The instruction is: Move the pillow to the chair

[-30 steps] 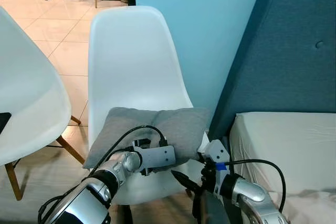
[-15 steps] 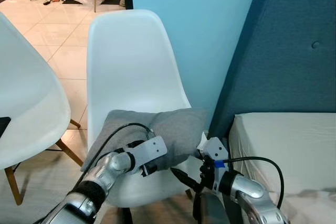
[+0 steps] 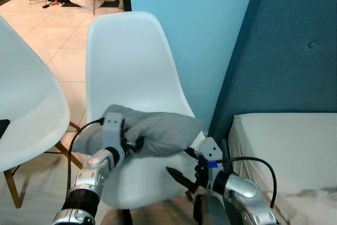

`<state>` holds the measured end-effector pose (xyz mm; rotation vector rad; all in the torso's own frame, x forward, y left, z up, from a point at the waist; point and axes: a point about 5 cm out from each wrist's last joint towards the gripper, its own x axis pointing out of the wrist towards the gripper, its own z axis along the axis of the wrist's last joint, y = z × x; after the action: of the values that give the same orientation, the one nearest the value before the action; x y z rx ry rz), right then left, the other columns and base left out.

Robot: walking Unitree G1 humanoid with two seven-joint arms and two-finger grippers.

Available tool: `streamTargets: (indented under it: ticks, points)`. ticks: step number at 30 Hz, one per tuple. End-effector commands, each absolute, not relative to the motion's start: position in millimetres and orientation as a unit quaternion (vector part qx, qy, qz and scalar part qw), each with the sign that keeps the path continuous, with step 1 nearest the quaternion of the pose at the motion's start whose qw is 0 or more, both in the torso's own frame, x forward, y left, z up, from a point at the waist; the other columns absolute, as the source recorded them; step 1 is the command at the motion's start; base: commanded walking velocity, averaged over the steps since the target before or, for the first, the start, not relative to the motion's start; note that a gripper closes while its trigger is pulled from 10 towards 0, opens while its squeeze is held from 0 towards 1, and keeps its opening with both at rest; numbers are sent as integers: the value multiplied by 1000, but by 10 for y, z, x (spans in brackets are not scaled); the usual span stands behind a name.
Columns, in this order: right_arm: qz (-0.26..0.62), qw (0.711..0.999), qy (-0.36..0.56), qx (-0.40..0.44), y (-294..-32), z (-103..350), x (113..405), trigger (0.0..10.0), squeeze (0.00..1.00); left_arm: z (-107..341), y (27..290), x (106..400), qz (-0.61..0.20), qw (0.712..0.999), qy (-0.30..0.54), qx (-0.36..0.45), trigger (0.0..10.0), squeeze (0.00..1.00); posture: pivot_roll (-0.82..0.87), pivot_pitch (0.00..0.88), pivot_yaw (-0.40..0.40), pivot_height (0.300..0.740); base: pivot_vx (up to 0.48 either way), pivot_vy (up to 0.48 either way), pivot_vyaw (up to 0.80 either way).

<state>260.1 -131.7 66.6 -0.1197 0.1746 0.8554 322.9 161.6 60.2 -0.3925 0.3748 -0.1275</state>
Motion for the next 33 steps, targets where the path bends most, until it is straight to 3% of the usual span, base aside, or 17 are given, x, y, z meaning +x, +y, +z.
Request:
streamTargets:
  ticks: [1,3,4,6,8,9,11,12,13,15,23,26,27,28,29,31,33]
  points:
    - [411,905,88,-65,-1322,628,2593,10000,0,596,1789,3178,-25,971,185,-149,10000,0,-50,62,-20,589,0,0,0]
    - [410,905,90,-68,-1323,617,2599,10000,0,591,1728,3127,-77,979,184,36,10000,0,-47,61,-21,589,0,0,0]
    - [410,905,90,-68,-1323,617,2599,10000,0,591,1728,3127,-77,979,184,36,10000,0,-47,61,-21,589,0,0,0]
    - [410,905,91,-72,-1321,612,2608,10000,0,636,1618,3113,-119,972,161,126,10000,0,-49,60,-25,589,0,0,0]
    - [409,904,93,-78,-1326,607,2622,10000,0,672,1470,3083,-206,924,120,299,10000,0,-48,59,-26,589,0,0,0]
    - [409,904,93,-78,-1326,607,2622,10000,0,672,1470,3083,-206,924,120,299,10000,0,-48,59,-26,589,0,0,0]
    - [408,905,94,-80,-1334,603,2633,10000,0,608,1352,3003,-295,857,109,409,10000,0,-46,59,-30,589,0,0,0]
    - [407,905,94,-83,-1338,603,2638,10000,0,599,1328,2997,-309,849,110,414,10000,0,-46,59,-30,589,0,0,0]
    - [406,905,94,-83,-1341,603,2641,10000,0,616,1308,3015,-309,853,109,407,10000,957,-46,59,-30,589,0,0,0]
    - [405,906,94,-84,-1344,604,2646,10000,0,638,1284,3035,-309,860,110,392,10000,1000,-47,59,-31,589,0,0,0]
    - [403,907,91,-84,-1340,608,2646,10000,0,881,1140,3197,-312,899,101,292,10000,1000,-54,59,-23,589,0,0,0]
    - [402,907,92,-87,-1353,598,2627,10000,0,919,1207,3194,-341,860,93,368,10000,1000,-54,60,-22,589,0,0,0]
    - [402,907,92,-87,-1353,598,2627,10000,0,919,1207,3194,-341,860,93,368,10000,1000,-54,60,-22,589,0,0,0]
    - [403,906,92,-89,-1356,593,2621,10000,0,945,1268,3229,-322,841,73,430,10000,1000,-54,60,-22,589,0,0,0]
    - [403,906,93,-92,-1359,587,2617,10000,0,1015,1336,3295,-277,839,44,466,10000,39,-52,60,-23,589,0,0,0]
    - [405,904,93,-95,-1358,581,2613,10000,0,1054,1360,3317,-258,895,72,358,10000,0,-49,61,-24,589,0,0,0]
    - [407,904,93,-97,-1357,581,2614,10000,0,1047,1364,3309,-262,898,79,346,10000,0,-47,61,-25,589,0,0,0]
